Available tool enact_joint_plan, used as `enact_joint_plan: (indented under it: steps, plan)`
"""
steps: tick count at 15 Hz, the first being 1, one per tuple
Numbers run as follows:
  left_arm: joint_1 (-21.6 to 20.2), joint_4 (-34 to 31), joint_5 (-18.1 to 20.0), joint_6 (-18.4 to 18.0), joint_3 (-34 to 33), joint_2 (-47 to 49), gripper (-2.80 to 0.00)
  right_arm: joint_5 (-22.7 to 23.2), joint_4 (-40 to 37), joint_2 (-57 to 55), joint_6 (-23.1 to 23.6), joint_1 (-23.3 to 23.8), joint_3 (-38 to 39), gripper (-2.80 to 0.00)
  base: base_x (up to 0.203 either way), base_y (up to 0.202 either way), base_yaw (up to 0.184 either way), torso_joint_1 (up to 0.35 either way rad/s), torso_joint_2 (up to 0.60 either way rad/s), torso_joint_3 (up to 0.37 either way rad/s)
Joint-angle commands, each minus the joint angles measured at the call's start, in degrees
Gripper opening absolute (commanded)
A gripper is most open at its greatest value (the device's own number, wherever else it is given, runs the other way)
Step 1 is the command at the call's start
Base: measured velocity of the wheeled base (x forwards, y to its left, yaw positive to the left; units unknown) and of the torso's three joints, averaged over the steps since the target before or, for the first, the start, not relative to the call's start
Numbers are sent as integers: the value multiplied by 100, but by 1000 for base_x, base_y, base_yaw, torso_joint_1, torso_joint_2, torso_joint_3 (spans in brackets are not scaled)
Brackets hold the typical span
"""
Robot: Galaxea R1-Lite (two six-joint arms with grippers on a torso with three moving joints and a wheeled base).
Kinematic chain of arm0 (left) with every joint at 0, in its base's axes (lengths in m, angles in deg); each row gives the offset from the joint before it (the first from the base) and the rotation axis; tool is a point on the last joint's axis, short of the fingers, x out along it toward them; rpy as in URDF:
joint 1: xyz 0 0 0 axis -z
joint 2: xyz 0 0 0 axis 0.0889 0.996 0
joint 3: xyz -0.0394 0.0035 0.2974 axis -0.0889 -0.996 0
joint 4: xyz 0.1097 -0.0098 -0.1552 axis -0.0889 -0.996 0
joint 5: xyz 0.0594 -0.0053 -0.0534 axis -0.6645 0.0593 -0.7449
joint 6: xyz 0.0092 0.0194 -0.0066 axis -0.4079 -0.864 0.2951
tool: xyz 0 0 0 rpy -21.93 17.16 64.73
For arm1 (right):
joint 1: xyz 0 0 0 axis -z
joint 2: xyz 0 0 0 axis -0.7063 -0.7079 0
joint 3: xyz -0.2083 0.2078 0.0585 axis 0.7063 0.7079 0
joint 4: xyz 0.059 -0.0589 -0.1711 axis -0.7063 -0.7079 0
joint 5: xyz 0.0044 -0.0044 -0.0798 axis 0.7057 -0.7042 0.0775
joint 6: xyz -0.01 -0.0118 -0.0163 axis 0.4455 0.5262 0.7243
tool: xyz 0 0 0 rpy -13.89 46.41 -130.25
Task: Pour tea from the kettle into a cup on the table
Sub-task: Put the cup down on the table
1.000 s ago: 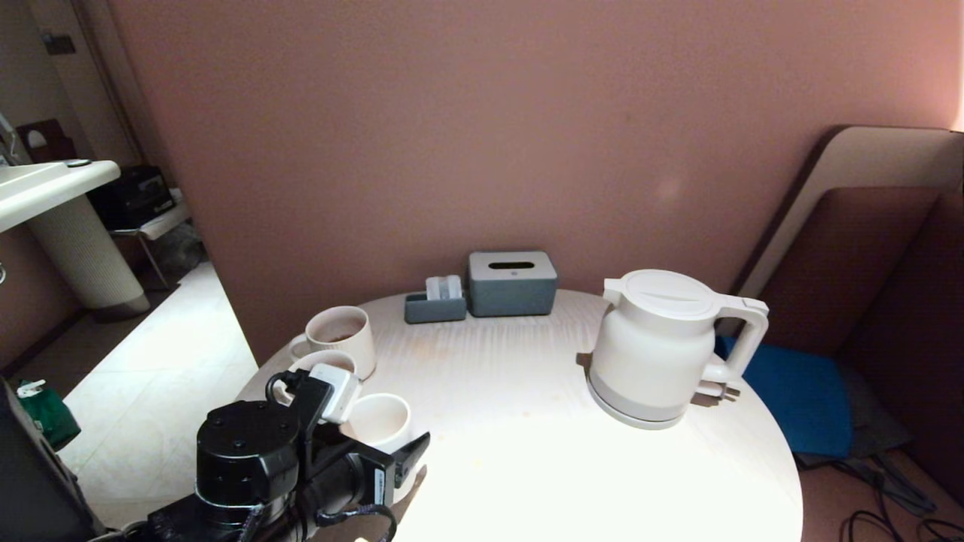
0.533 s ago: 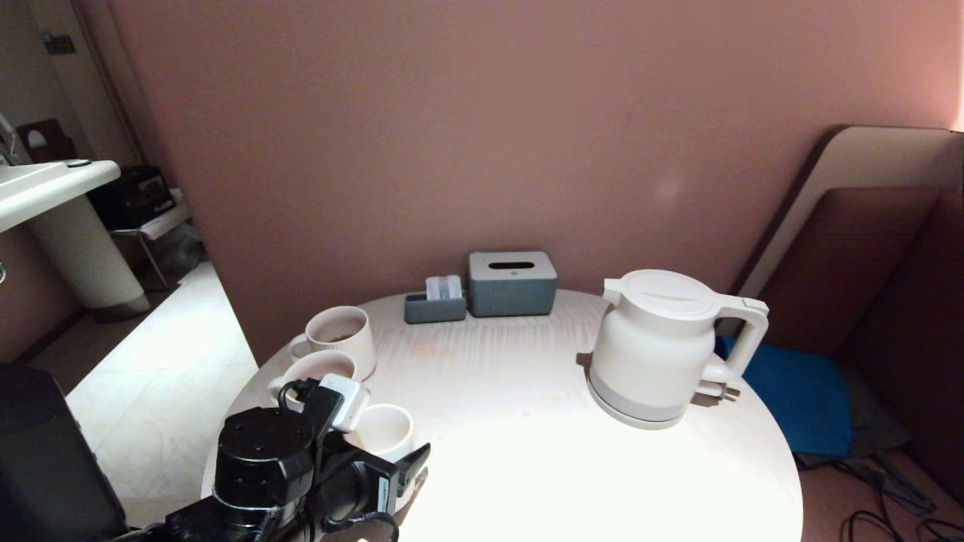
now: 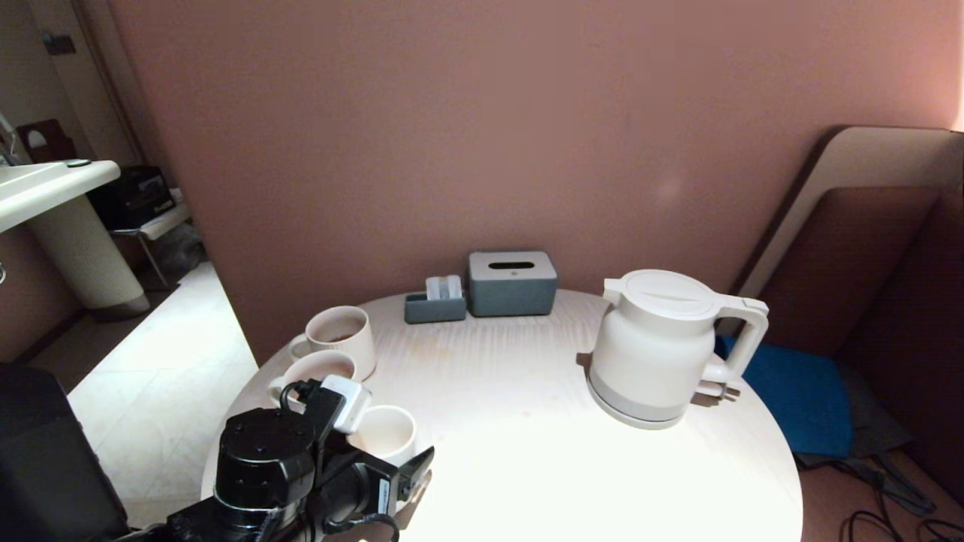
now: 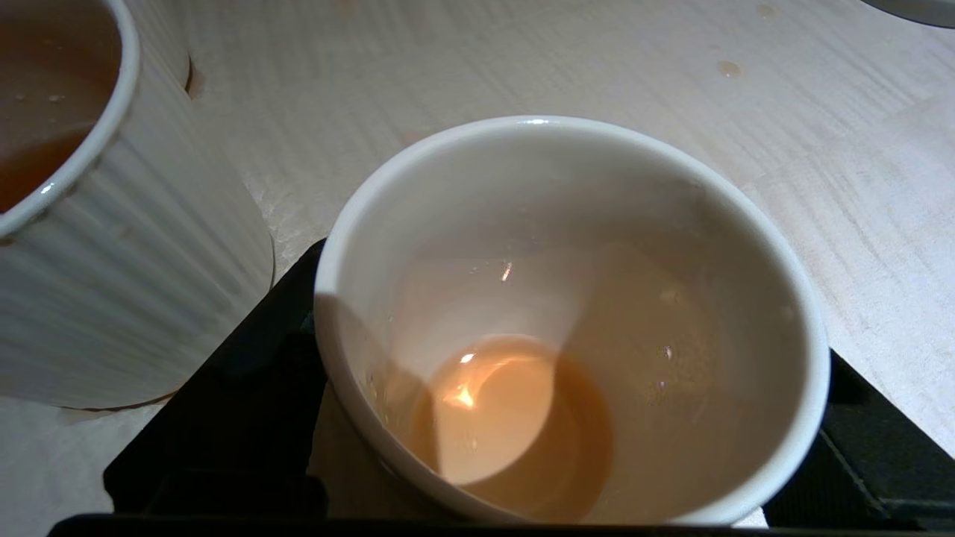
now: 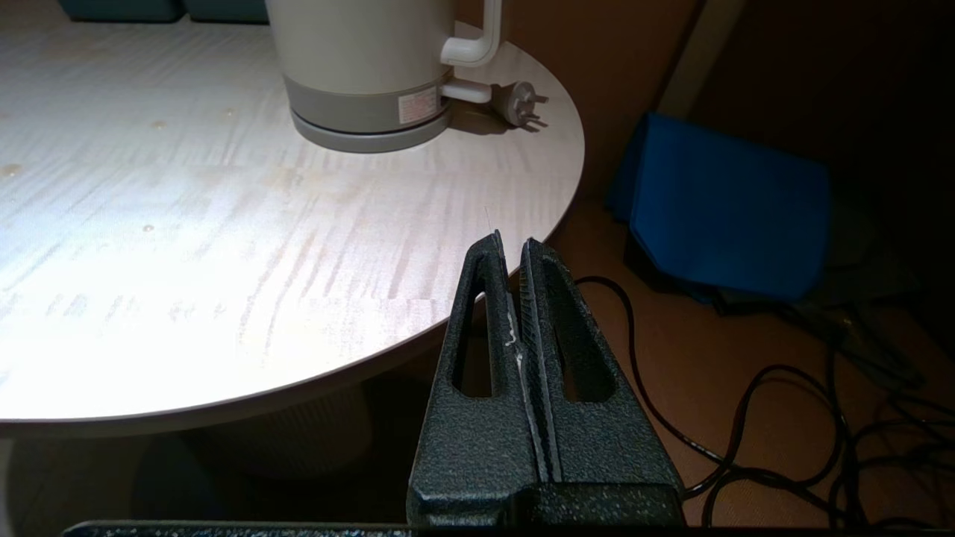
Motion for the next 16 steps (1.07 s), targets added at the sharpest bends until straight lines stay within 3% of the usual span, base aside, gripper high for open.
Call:
enact_joint_plan:
  steps: [1,16]
  plan:
    - [0,38,-7,16,-14,-40,0,1,0,-7,0,-2,-1,-280,0,0,0,0,0,0]
    - [0,91,-135,15,-216,-234,0,1,-6,-7,0,-2,-1,-280,0,0,0,0,0,0]
